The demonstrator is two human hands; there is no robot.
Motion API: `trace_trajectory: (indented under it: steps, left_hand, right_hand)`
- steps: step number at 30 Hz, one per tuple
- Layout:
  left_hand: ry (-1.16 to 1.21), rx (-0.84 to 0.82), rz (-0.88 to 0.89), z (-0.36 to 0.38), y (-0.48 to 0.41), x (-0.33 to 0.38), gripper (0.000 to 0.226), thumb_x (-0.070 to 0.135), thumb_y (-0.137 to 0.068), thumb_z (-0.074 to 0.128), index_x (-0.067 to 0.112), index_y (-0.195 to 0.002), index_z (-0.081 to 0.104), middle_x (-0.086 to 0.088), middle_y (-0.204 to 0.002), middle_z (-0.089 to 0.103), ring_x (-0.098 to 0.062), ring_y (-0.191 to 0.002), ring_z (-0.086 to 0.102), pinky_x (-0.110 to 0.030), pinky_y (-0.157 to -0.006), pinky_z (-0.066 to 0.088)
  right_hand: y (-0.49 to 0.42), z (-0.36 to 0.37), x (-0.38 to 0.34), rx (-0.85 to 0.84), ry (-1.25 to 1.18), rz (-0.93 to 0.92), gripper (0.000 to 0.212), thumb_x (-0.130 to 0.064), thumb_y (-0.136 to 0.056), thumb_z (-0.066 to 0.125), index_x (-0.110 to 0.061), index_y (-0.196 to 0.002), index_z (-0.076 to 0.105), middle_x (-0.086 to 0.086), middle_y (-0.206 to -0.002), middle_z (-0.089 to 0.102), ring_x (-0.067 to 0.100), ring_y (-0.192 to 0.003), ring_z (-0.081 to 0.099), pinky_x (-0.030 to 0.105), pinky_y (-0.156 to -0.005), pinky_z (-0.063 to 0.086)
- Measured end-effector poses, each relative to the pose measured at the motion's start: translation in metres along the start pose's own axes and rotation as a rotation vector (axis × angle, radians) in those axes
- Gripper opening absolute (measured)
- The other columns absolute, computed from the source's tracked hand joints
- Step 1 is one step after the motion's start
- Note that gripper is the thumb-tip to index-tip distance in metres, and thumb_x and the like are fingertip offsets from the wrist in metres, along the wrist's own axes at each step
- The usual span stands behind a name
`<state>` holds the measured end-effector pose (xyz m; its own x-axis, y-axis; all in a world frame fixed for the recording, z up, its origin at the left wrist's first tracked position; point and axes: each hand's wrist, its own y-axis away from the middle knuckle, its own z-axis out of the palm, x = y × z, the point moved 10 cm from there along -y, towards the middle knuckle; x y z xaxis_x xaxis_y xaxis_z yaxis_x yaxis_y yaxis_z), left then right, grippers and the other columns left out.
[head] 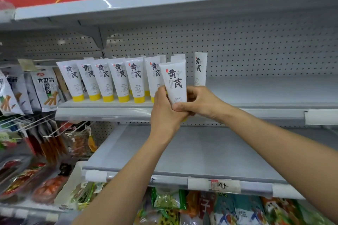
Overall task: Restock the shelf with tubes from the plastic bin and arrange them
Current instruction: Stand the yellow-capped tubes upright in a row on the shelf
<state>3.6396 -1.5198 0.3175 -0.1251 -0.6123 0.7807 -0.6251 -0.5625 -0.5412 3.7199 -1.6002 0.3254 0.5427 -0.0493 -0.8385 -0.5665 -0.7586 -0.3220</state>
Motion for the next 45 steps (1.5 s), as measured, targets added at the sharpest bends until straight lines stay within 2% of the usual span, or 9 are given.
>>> trace_trajectory:
  steps: [3, 6, 10, 13, 17, 28, 37, 41, 45]
  left_hand:
    - [0.005, -0.020, 0.028, 0.001, 0.002, 0.002, 0.079, 0.049, -0.047, 0.082, 0.032, -0.114, 0.043, 0.004, -0.105, 0.060, -0.014, -0.089, 0.065, -0.043, -0.071, 0.058]
    - [-0.079, -0.067, 0.063, -0.002, 0.002, 0.003, 0.069, 0.041, -0.069, 0.080, 0.032, -0.126, 0.043, 0.008, -0.104, 0.052, -0.001, -0.079, 0.054, -0.036, -0.076, 0.054]
    - [-0.215, -0.083, 0.100, -0.012, -0.003, -0.004, 0.044, 0.036, -0.083, 0.069, 0.028, -0.122, 0.051, 0.009, -0.104, 0.052, -0.006, -0.084, 0.051, -0.034, -0.081, 0.050]
    - [-0.287, -0.094, 0.107, -0.015, -0.007, -0.012, 0.033, 0.035, -0.085, 0.067, 0.027, -0.115, 0.056, 0.007, -0.106, 0.055, -0.007, -0.088, 0.051, -0.031, -0.080, 0.048]
    - [-0.321, -0.111, 0.121, -0.014, -0.010, -0.018, 0.027, 0.034, -0.087, 0.066, 0.027, -0.112, 0.059, 0.011, -0.104, 0.051, -0.004, -0.090, 0.049, -0.026, -0.080, 0.046]
    - [-0.344, -0.130, 0.117, -0.015, -0.016, -0.023, 0.025, 0.034, -0.087, 0.065, 0.028, -0.110, 0.060, 0.008, -0.107, 0.056, -0.007, -0.092, 0.053, -0.030, -0.083, 0.049]
    - [-0.376, -0.132, 0.123, -0.020, -0.006, -0.020, 0.024, 0.033, -0.087, 0.064, 0.026, -0.110, 0.060, 0.008, -0.104, 0.056, -0.010, -0.092, 0.054, -0.032, -0.083, 0.049]
    - [-0.442, -0.128, 0.127, -0.029, 0.010, -0.016, 0.022, 0.034, -0.087, 0.062, 0.028, -0.108, 0.059, 0.011, -0.098, 0.059, -0.009, -0.086, 0.055, -0.032, -0.077, 0.050]
    - [-0.491, -0.137, 0.081, -0.041, 0.039, -0.030, 0.023, 0.038, -0.088, 0.061, 0.029, -0.109, 0.059, 0.013, -0.094, 0.060, -0.008, -0.083, 0.057, -0.031, -0.075, 0.051]
  right_hand:
    - [0.000, -0.009, -0.001, 0.026, 0.021, 0.005, 0.036, -0.020, -0.075, 0.081, -0.009, -0.107, 0.067, 0.006, -0.097, 0.074, 0.017, -0.091, 0.071, 0.035, -0.078, 0.059]
    - [-0.002, -0.028, -0.008, 0.118, 0.035, -0.023, 0.025, -0.015, -0.081, 0.074, -0.013, -0.104, 0.066, 0.001, -0.094, 0.074, 0.009, -0.080, 0.069, 0.025, -0.064, 0.055]
    - [-0.010, -0.060, -0.007, 0.262, 0.103, -0.019, 0.023, -0.017, -0.087, 0.068, -0.013, -0.108, 0.061, -0.001, -0.096, 0.069, 0.008, -0.078, 0.065, 0.017, -0.058, 0.050]
    - [-0.017, -0.074, 0.005, 0.316, 0.173, 0.017, 0.029, -0.021, -0.086, 0.067, -0.013, -0.113, 0.058, 0.000, -0.102, 0.068, 0.013, -0.086, 0.065, 0.022, -0.066, 0.048]
    - [-0.025, -0.077, 0.023, 0.300, 0.183, 0.066, 0.032, -0.018, -0.087, 0.066, -0.012, -0.117, 0.056, -0.001, -0.107, 0.066, 0.005, -0.086, 0.062, 0.019, -0.068, 0.046]
    - [-0.031, -0.075, 0.038, 0.262, 0.178, 0.114, 0.023, -0.013, -0.090, 0.062, -0.016, -0.110, 0.053, 0.002, -0.110, 0.064, 0.016, -0.098, 0.062, 0.029, -0.086, 0.049]
    - [-0.018, -0.075, 0.034, 0.323, 0.221, 0.167, 0.042, -0.016, -0.092, 0.061, -0.009, -0.130, 0.046, 0.000, -0.112, 0.057, 0.015, -0.099, 0.056, 0.028, -0.086, 0.044]
    - [0.016, -0.080, 0.011, 0.481, 0.487, 0.031, 0.043, -0.014, -0.089, 0.056, -0.014, -0.130, 0.046, 0.000, -0.124, 0.053, 0.015, -0.111, 0.051, 0.035, -0.094, 0.045]
    - [0.051, -0.035, -0.012, 0.415, 0.731, -0.204, 0.037, -0.010, -0.087, 0.056, -0.016, -0.123, 0.053, 0.001, -0.119, 0.057, 0.019, -0.107, 0.054, 0.039, -0.088, 0.045]
